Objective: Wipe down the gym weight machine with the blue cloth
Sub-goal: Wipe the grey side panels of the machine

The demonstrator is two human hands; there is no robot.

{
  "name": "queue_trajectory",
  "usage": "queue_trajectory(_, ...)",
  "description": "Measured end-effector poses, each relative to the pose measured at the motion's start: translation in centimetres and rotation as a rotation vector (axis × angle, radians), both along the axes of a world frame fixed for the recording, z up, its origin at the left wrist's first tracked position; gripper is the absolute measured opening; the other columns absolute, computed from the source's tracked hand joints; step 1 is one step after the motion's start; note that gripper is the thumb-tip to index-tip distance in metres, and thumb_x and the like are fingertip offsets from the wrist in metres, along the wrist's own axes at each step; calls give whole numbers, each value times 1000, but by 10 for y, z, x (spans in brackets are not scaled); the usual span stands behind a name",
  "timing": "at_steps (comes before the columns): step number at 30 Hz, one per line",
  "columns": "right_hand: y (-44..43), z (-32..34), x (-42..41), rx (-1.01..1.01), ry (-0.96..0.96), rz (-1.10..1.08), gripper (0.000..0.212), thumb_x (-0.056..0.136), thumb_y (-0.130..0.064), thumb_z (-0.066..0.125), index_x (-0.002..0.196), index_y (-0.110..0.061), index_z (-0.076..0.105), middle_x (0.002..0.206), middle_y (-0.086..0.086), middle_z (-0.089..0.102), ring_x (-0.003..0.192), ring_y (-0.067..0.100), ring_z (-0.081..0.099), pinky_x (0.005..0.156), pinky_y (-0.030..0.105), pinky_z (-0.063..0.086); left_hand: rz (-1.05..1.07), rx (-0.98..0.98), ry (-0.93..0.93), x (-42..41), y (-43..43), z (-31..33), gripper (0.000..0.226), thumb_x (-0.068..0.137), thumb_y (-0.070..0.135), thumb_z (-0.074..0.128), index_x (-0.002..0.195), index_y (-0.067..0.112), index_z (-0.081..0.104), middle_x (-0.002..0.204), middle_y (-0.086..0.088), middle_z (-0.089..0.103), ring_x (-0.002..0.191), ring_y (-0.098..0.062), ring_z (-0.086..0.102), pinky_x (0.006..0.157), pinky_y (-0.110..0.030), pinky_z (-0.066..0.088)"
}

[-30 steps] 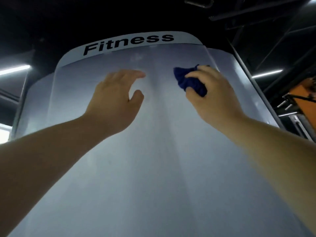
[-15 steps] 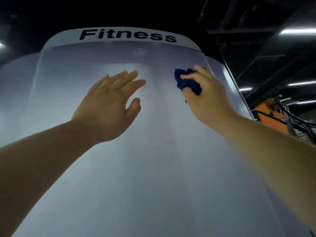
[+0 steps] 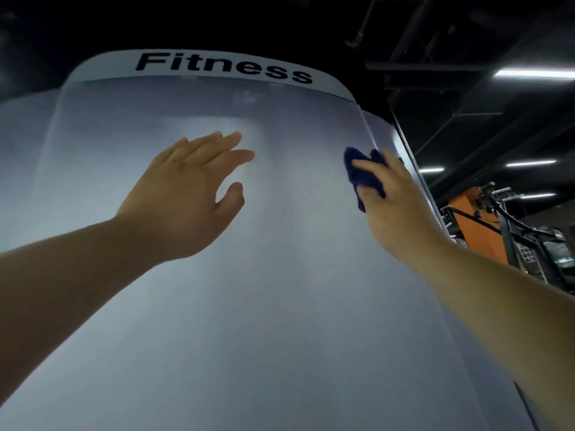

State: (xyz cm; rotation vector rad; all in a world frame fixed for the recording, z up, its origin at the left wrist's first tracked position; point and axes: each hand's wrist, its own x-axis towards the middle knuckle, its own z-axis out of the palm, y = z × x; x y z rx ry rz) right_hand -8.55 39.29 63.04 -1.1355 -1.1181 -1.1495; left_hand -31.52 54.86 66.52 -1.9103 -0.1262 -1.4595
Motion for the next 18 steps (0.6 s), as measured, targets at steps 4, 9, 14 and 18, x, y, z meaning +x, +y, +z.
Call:
queue_trajectory(4,12,-56,-5,13,-70,-60,44,95,-38,39,139,-42,42,154,-18,26,133,23,45,104,49,45,20,-35,26,-4,-7,-2,68,88,52,18,148,29,40,160,4,28,149,-15,20,117,-33,9)
queue_trajectory(9,-9,-108,-8,-196,-240,-32,47,94,-36,40,141,-40,45,157,-26,19,146,4,21,103,39,48,44,-45,54,12,-39,-12,58,87,48,31,137,29,52,153,5,41,139,-20,37,112,-43,27)
queue_trajectory(14,-27,-13,36,-52,101,75,32,103,-28,43,132,-42,48,151,-12,35,114,-4,49,94,20,43,76,-1,166,53,-75,-16,62,86,50,28,144,34,42,158,8,30,145,-15,26,117,-35,17)
queue_trajectory(18,-22,-38,42,20,154,69,33,103,-27,43,134,-39,46,147,-13,37,108,-16,47,92,19,43,60,24,197,78,-88,-22,57,92,49,29,147,35,36,160,9,24,147,-12,18,118,-31,10)
